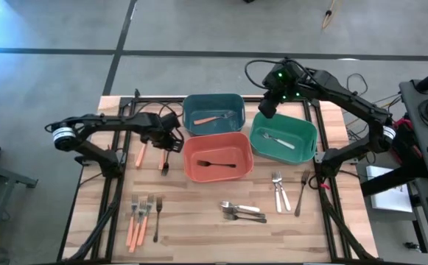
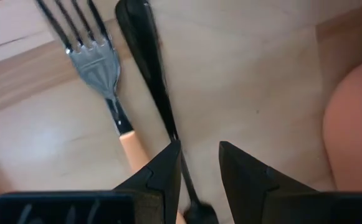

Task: Sort silverware by color (type)
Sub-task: Put the black fork into the orange bin

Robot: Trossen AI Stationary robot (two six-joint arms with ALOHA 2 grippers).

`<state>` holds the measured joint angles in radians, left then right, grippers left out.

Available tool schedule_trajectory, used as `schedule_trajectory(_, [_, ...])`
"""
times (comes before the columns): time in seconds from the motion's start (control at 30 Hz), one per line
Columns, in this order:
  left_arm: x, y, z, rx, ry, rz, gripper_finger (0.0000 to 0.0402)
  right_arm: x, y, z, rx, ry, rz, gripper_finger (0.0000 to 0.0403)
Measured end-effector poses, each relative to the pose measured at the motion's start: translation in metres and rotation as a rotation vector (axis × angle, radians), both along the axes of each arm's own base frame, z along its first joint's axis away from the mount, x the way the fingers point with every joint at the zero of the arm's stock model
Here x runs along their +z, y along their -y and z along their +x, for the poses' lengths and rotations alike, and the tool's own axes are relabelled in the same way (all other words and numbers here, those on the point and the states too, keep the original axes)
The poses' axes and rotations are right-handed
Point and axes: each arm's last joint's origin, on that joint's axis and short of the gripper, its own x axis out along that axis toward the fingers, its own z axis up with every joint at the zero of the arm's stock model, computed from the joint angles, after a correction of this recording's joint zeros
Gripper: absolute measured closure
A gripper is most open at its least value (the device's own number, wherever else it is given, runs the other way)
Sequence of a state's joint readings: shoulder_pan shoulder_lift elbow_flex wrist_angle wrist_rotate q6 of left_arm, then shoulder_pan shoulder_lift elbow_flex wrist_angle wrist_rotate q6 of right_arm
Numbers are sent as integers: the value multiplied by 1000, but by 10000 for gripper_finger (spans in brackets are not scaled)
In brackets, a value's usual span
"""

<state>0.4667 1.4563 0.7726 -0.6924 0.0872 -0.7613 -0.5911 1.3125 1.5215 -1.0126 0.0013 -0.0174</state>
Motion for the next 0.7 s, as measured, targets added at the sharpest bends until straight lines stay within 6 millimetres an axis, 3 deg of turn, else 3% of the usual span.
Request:
schedule_trajectory(0.47, [-20, -2, 4, -15, -78, -37, 311, 0, 0, 0, -5, 3, 4, 307])
schedule_trajectory(0.7, [-27, -3, 6, -10, -110, -51, 338, 0, 0, 0, -7, 4, 5, 306])
